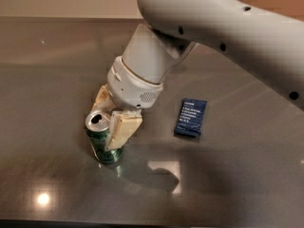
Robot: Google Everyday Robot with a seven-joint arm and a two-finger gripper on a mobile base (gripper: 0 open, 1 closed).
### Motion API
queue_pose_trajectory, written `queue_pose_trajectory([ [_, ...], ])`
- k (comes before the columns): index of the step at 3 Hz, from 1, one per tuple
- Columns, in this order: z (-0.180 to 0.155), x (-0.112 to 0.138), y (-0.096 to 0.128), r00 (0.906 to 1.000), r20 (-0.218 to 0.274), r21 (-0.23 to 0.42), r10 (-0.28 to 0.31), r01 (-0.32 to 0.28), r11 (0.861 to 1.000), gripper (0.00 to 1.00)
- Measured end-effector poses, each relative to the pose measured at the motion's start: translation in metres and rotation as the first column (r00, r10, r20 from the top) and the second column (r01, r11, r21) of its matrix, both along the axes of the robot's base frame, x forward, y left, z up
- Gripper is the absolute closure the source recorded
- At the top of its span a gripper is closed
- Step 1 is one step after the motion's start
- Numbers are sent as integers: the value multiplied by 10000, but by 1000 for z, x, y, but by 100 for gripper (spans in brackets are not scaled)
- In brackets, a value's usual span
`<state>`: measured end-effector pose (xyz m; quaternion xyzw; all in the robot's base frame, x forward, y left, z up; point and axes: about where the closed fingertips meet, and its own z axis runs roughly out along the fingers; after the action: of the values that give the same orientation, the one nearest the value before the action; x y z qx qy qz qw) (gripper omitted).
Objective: Knock green can over
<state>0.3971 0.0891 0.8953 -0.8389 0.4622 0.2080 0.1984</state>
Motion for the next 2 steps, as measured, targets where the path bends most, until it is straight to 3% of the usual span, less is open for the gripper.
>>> queue_pose_trajectory([
  [1, 14, 4, -3, 9999, -57, 38, -160, 160, 9999, 87],
  [2, 34, 17, -13, 9977, 173, -421, -660, 667, 9969, 100],
])
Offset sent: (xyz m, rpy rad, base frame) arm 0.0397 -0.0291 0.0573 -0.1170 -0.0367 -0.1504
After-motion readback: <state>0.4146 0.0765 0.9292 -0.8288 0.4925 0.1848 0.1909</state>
